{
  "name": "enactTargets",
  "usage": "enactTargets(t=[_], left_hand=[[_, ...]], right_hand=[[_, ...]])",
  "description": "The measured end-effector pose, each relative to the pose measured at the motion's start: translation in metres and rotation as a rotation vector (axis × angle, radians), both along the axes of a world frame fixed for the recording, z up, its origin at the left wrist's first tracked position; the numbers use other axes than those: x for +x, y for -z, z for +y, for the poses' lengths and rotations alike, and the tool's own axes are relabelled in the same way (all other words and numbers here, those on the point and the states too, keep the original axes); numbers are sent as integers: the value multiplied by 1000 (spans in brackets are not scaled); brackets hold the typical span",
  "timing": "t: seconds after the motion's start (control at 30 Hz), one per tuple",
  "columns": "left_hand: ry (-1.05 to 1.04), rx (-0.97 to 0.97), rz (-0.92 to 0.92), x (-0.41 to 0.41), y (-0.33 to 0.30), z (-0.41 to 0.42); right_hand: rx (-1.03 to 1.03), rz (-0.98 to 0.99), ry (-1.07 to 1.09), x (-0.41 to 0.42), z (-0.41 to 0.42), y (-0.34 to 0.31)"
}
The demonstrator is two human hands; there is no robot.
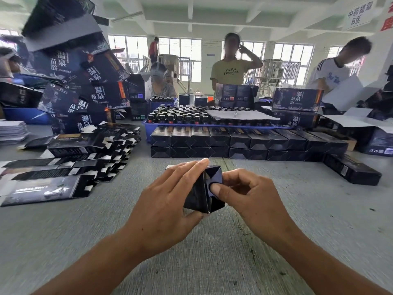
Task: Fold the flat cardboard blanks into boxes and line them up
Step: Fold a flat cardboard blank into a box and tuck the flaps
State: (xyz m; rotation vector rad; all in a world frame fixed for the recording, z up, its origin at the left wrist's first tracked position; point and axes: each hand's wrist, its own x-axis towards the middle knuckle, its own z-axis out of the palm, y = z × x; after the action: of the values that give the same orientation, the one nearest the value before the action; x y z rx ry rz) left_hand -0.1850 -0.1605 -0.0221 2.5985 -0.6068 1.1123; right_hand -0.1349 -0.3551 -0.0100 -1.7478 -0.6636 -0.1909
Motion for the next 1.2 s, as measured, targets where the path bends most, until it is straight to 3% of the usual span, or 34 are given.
enactTargets(t=[0.43,0.63,0.83,0.93,1.07,1.2], left_hand=[[-5,31,12,1,1,0],[-2,-3,4,0,2,1],[17,73,25,3,5,1],[25,84,19,3,5,-1],[-91,-154,-52,4,3,2],[-55,-699,196,4,-5,6]], right_hand=[[-100,-77,104,-4,4,0],[-42,51,-5,-2,-4,-6],[-169,38,-5,-7,3,3],[-74,109,21,-4,6,4],[81,275,4,8,-2,0],[75,372,-70,12,-5,4]])
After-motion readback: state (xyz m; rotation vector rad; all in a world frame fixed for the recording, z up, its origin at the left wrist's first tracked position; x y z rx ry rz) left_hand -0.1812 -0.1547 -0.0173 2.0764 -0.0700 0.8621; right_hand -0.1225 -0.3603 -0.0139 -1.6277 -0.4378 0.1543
